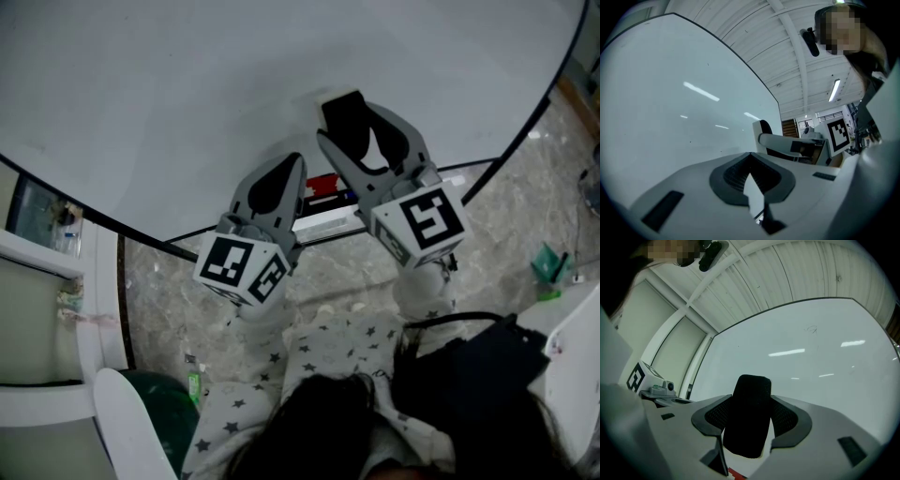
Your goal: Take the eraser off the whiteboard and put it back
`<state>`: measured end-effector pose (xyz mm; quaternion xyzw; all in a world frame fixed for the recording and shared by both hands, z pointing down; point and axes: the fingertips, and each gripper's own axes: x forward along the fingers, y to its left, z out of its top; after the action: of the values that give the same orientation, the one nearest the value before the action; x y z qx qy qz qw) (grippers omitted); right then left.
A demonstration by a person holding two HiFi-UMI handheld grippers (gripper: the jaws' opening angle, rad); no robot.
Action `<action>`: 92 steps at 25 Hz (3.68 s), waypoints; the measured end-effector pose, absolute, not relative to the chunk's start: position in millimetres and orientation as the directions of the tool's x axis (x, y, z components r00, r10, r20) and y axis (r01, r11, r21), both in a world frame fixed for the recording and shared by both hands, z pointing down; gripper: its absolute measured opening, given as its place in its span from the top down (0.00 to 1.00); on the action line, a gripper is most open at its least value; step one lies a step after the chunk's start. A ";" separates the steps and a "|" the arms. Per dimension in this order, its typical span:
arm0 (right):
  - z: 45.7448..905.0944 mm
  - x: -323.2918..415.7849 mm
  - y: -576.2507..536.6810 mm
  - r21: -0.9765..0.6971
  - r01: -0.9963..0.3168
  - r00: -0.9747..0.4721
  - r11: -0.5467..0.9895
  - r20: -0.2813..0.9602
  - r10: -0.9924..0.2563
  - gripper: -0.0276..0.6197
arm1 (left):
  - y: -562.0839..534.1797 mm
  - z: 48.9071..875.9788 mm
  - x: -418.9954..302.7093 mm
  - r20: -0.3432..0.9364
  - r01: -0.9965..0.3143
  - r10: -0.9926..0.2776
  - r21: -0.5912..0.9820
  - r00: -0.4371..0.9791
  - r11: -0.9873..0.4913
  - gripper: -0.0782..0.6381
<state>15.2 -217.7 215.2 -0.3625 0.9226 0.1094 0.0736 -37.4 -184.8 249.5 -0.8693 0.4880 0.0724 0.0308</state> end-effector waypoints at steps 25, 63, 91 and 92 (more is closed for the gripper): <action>202.3 -6.1 -227.0 0.176 -0.705 -0.708 0.687 -0.247 -0.662 0.56 | -191.5 246.0 -49.1 -0.155 -0.820 -0.812 0.016 0.563 -0.572 0.89; 136.4 -95.3 -257.2 0.360 -0.802 -0.591 0.476 -0.370 -0.717 0.56 | -224.9 217.0 -126.4 -0.186 -0.821 -0.804 -0.033 0.565 -0.569 0.89; 147.7 -93.2 -259.6 0.341 -0.803 -0.594 0.488 -0.400 -0.698 0.49 | -230.0 228.8 -132.7 -0.178 -0.818 -0.807 0.013 0.563 -0.575 0.89; 150.2 -94.4 -258.5 0.336 -0.797 -0.603 0.502 -0.391 -0.696 0.49 | -230.8 228.4 -136.9 -0.180 -0.821 -0.810 0.019 0.559 -0.571 0.89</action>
<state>-94.4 -258.5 150.2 -0.4337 0.8605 0.2469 0.1025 -136.9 -230.8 228.4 -0.8821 0.4622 0.0843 0.0336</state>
